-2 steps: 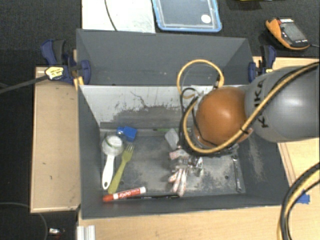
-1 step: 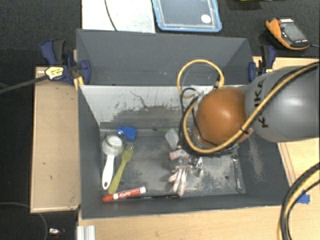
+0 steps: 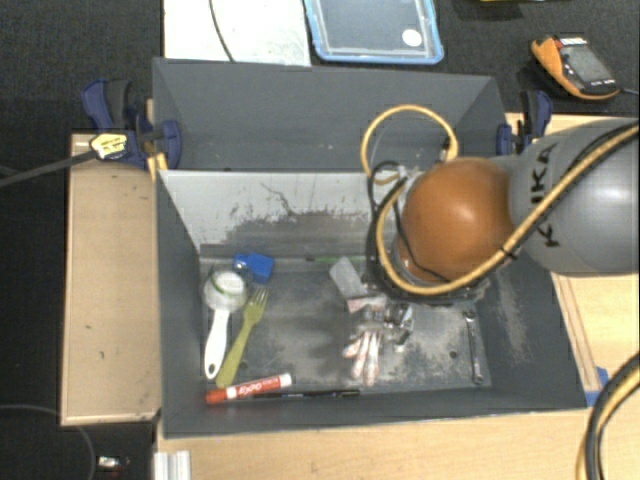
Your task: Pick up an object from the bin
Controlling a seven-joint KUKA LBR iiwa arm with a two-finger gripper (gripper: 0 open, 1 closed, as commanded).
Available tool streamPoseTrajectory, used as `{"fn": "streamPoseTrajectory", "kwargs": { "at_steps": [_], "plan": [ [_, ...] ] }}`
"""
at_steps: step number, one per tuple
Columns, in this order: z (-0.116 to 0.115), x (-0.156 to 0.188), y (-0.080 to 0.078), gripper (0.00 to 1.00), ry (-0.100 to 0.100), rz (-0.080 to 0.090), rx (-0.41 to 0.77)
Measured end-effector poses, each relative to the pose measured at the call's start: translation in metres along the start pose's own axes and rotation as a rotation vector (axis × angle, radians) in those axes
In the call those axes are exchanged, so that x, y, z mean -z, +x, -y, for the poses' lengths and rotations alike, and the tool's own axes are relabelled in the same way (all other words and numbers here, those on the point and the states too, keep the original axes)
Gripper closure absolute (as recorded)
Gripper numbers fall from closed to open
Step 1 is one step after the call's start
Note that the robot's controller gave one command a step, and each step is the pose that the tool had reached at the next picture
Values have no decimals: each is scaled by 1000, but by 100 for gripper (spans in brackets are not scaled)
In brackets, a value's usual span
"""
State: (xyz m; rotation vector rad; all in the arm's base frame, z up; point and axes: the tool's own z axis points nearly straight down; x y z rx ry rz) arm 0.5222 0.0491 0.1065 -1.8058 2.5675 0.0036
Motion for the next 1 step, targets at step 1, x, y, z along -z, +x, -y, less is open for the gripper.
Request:
{"fn": "streamPoseTrajectory", "kwargs": {
  "at_steps": [1],
  "plan": [
    [0, 55, -1, 100, 0, 1, -1]
  ]
}}
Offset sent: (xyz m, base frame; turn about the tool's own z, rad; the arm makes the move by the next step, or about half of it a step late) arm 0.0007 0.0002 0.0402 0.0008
